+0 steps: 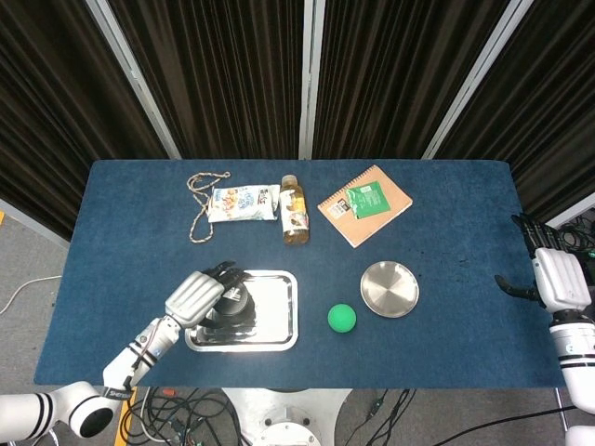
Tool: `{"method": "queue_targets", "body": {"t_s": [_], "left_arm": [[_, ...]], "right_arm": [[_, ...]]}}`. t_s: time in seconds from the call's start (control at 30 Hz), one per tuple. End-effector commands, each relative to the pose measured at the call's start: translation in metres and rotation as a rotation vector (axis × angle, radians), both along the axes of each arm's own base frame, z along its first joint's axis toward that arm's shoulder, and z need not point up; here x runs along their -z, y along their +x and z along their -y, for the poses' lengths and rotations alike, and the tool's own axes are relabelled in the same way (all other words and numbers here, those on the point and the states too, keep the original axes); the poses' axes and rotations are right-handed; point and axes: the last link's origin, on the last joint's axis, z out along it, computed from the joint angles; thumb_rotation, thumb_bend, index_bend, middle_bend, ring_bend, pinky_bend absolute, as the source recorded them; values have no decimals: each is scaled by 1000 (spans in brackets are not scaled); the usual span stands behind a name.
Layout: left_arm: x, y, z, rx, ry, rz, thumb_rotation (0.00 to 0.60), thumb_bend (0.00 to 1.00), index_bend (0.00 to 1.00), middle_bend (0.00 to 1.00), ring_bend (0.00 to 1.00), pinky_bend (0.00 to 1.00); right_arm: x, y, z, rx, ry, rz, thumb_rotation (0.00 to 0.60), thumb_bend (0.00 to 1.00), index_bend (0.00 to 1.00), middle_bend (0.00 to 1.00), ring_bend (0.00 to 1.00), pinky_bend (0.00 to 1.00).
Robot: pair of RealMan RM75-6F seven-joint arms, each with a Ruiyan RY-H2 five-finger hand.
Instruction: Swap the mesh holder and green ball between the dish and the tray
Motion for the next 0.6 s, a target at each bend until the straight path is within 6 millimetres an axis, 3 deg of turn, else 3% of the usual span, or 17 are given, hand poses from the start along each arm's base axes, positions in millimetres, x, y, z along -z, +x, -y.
{"method": "queue_targets", "body": {"t_s": [0.03, 0.2, 0.43, 0.6], "left_arm": [[-7, 1, 1, 2, 20, 19, 600, 103, 123, 148, 79, 360], [-26, -5, 8, -15, 64, 7, 600, 96, 121, 140, 73, 353], [-73, -36, 23, -146, 208, -35, 600, 99, 121, 118, 74, 344], [-107, -63, 27, -230, 394, -77, 600, 103, 122, 118, 73, 331]], "right_arm": [[0, 1, 0, -3, 3, -1, 600, 176, 0, 29, 0, 0], [3, 6, 0, -18, 26, -16, 600, 176, 0, 29, 0, 0], [16, 19, 4, -53, 85, -47, 600, 176, 0, 28, 0, 0], [42, 38, 6, -117, 187, -76, 600, 176, 0, 28, 0, 0]]}}
